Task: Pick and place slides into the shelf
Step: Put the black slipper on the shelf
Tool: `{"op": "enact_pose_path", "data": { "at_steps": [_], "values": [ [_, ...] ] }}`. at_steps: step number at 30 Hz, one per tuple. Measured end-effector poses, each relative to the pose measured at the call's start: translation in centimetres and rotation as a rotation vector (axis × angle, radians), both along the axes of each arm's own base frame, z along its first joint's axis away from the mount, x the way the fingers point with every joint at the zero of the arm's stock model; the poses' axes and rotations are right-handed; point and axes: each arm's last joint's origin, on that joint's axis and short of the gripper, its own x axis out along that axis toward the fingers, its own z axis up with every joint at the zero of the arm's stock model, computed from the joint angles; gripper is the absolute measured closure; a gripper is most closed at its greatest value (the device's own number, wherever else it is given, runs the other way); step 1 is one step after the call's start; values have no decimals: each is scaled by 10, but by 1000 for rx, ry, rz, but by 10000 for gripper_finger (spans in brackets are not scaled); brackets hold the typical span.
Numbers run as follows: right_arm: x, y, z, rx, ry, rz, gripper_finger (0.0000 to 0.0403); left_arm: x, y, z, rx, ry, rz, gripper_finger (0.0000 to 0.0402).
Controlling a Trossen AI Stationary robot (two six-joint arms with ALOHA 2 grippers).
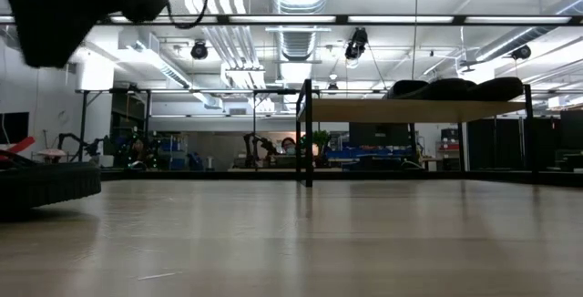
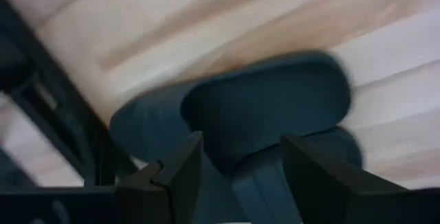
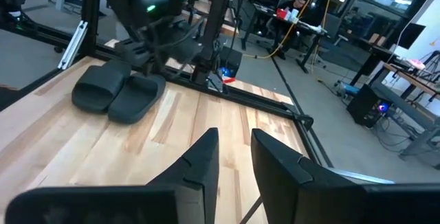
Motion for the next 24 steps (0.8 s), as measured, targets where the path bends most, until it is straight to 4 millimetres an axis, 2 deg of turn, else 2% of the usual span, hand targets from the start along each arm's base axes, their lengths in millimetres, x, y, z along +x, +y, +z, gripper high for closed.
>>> {"op": "enact_pose_path", "data": {
  "at_steps": [9,16,24],
  "values": [
    [1,0,-6,-3,17,0,326,3,-28,-35,87,171,69,224],
    [1,0,-10,-7,29,1,334,3,-31,-58,157,388,77,224],
    [1,0,-9,-14,26,2,326,10,-36,-78,160,408,47,224]
  ]
}}
